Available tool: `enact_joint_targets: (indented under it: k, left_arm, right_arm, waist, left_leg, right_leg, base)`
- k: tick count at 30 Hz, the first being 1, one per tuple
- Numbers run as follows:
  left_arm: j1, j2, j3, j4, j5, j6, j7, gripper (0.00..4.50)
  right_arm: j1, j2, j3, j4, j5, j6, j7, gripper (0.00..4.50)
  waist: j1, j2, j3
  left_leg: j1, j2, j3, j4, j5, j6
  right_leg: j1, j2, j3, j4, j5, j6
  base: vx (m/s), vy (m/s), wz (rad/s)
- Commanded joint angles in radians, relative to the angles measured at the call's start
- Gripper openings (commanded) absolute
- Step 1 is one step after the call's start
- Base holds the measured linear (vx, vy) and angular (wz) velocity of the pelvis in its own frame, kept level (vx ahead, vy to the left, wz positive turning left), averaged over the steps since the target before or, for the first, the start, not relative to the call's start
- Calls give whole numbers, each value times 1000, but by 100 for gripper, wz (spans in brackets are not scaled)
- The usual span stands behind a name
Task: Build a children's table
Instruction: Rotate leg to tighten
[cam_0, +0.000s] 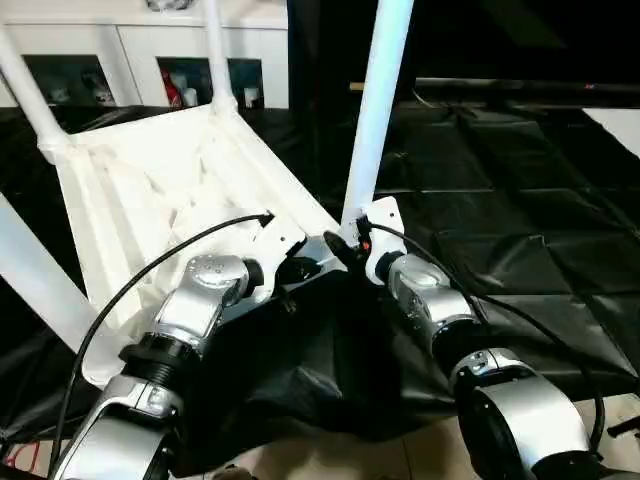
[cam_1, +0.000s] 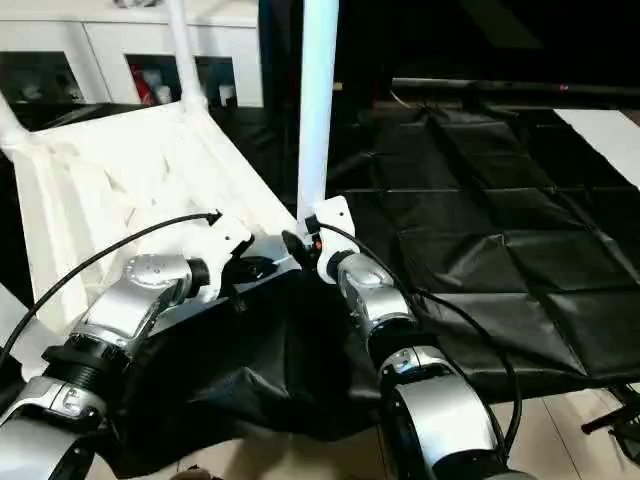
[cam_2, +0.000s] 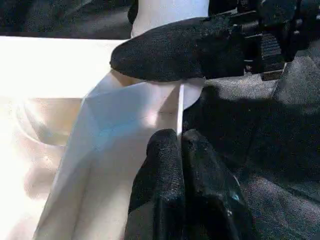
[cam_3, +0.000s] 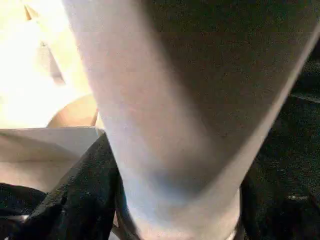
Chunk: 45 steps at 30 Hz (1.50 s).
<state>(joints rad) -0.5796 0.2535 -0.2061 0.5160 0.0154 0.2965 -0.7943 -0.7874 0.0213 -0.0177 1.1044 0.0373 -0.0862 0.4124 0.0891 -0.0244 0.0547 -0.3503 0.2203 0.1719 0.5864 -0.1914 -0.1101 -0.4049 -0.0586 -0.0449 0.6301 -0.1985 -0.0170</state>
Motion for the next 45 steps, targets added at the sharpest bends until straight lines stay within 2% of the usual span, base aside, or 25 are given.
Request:
enact_joint_targets:
  k: [1,4,7,11,12,13,16,22,23,26,27,28,30,35,37,38,39,40,41,42,44,45]
  left_arm:
    - [-6,-23,-13,-21,-17,-65,-10,0]
    - [11,5,-24,-34,-22,-92,-69,0]
    - [35,43,-34,-59,-38,-107,-150,0]
    - [64,100,-46,-85,-62,-142,-265,0]
    - [75,125,-53,-95,-73,-156,-320,0]
    - [78,132,-54,-98,-75,-160,-336,0]
    - [84,151,-53,-102,-79,-163,-376,0]
    - [99,174,-59,-124,-104,-158,-449,0]
    - [100,176,-59,-124,-105,-160,-454,0]
    - [102,180,-59,-120,-104,-165,-467,0]
    - [102,181,-59,-120,-104,-163,-471,0]
    - [103,183,-60,-120,-105,-162,-475,0]
    - [105,185,-60,-122,-103,-161,-475,0]
    - [99,175,-52,-107,-76,-153,-424,0]
    - [74,139,-28,-70,-60,-147,-333,0]
    - [64,122,-16,-58,-56,-144,-295,0]
    - [63,121,-15,-57,-56,-143,-291,0]
    - [45,92,0,-43,-54,-125,-237,0]
    - [39,83,2,-39,-50,-122,-218,0]
    - [23,63,9,-26,-45,-110,-177,0]
    - [9,45,12,-14,-38,-102,-142,0]
    - [-19,13,18,14,-20,-91,-67,0]
  right_arm:
    - [12,79,44,16,10,15,144,330]
    - [23,50,71,-3,-1,1,215,359]
    - [46,8,105,-43,-2,-5,342,359]
    - [89,-65,150,-114,-6,-10,550,359]
    - [104,-99,167,-137,-9,-17,619,359]
    - [107,-109,168,-143,-9,-17,642,359]
    - [120,-148,171,-164,-1,-10,713,359]
    - [136,-196,174,-206,15,11,790,359]
    - [138,-199,176,-211,16,13,797,327]
    - [143,-209,183,-219,12,13,818,327]
    - [144,-210,184,-219,12,15,823,321]
    - [146,-211,185,-223,12,18,828,289]
    - [150,-211,185,-233,14,26,834,289]
    - [162,-197,183,-245,16,39,818,269]
    - [152,-162,154,-212,18,48,707,265]
    - [145,-145,143,-194,13,52,643,265]
    - [144,-143,142,-192,13,51,636,264]
    - [131,-108,119,-153,3,32,505,264]
    - [127,-96,111,-144,4,28,475,264]
    - [113,-73,93,-116,7,39,395,264]
    - [100,-52,77,-95,11,49,330,264]
    - [80,-17,54,-64,16,62,232,264]
  waist:
    - [-4,5,-64]
    - [-6,6,-63]
    - [-8,6,-60]
    - [-5,6,-64]
    - [-3,13,-65]
    - [-3,11,-68]
    - [4,13,-66]
    - [7,10,-65]
    - [7,10,-64]
    - [8,10,-65]
    - [8,10,-65]
    - [8,9,-64]
    - [8,9,-64]
    - [8,8,-64]
    - [7,7,-61]
    - [5,3,-58]
    - [5,3,-58]
    - [0,5,-56]
    - [-3,5,-55]
    - [-5,6,-58]
    - [-9,6,-56]
    - [-9,7,-58]
  left_leg:
    - [-2,7,5,-69,-153,20]
    - [-2,10,4,-70,-173,23]
    - [-2,11,4,-71,-175,26]
    - [-3,13,5,-68,-156,42]
    - [-1,14,6,-67,-145,47]
    - [-2,14,8,-64,-126,53]
    - [4,15,10,-63,-136,59]
    - [2,16,8,-66,-160,44]
    - [3,16,9,-66,-159,45]
    - [2,15,9,-65,-145,46]
    - [2,15,8,-65,-145,46]
    - [2,15,8,-65,-146,46]
    - [3,15,8,-66,-148,44]
    - [3,15,8,-66,-149,44]
    - [4,14,7,-69,-166,31]
    - [5,13,7,-71,-186,22]
    - [5,13,7,-71,-186,22]
    - [7,12,5,-75,-215,2]
    - [9,11,3,-76,-223,-4]
    - [7,11,3,-74,-205,-7]
    - [5,9,3,-75,-206,-7]
    - [6,8,4,-73,-202,-9]
  right_leg:
    - [54,-69,42,-71,-101,-211]
    - [53,-72,43,-75,-134,-210]
    - [52,-70,42,-76,-148,-212]
    - [55,-68,42,-68,-96,-226]
    - [55,-66,40,-67,-64,-236]
    - [55,-65,40,-59,-20,-253]
    - [52,-65,40,-61,-15,-269]
    - [56,-68,40,-64,-70,-258]
    - [53,-67,40,-65,-69,-258]
    - [54,-66,40,-63,-54,-261]
    - [54,-66,40,-63,-53,-261]
    - [54,-66,39,-63,-57,-259]
    - [53,-67,39,-64,-64,-258]
    - [52,-67,40,-65,-69,-255]
    - [51,-68,41,-70,-110,-246]
    - [50,-68,41,-76,-157,-234]
    - [50,-68,41,-76,-157,-234]
    - [46,-73,43,-83,-248,-210]
    - [45,-73,43,-86,-272,-203]
    - [47,-74,45,-87,-270,-194]
    - [45,-71,44,-89,-278,-190]
    - [44,-71,45,-89,-281,-185]
  base:
    - [0,0,0]
    - [0,0,0]
    - [0,0,0]
    - [0,0,0]
    - [0,0,0]
    - [0,0,0]
    - [0,0,0]
    - [0,0,0]
    - [0,0,0]
    - [0,0,0]
    - [0,0,0]
    - [0,0,0]
    - [0,0,0]
    - [0,0,0]
    - [0,0,0]
    - [0,0,0]
    - [0,0,0]
    - [0,0,0]
    - [0,0,0]
    - [0,0,0]
    - [0,0,0]
    - [0,0,0]
